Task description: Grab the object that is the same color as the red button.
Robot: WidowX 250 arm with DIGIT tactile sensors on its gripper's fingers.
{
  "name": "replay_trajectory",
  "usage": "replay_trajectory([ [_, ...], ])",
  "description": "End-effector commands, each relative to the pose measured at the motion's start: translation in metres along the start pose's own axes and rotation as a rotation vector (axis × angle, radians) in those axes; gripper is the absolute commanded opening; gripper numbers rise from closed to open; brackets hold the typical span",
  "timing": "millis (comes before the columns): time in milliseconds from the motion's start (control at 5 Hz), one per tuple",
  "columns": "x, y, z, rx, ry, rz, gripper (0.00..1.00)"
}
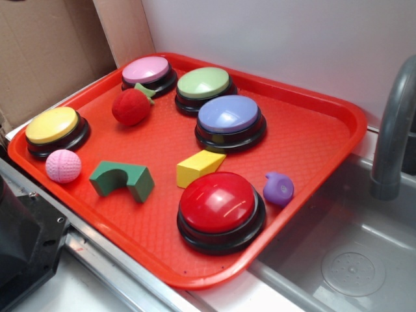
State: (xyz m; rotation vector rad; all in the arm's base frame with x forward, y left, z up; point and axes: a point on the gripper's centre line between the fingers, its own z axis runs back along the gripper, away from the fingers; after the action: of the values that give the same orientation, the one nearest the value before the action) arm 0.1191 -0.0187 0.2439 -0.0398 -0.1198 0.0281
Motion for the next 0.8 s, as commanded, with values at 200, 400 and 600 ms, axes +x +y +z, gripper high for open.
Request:
replay_trajectory([
  [200,0.026,0.022,-0.028,0.009,-0.04,0.157,1.0],
  [400,0.043,0.044,-0.052,0.029,-0.088,0.286,1.0],
  [600,0.059,0.069,-0.081,0.054,-0.149,0.41,1.0],
])
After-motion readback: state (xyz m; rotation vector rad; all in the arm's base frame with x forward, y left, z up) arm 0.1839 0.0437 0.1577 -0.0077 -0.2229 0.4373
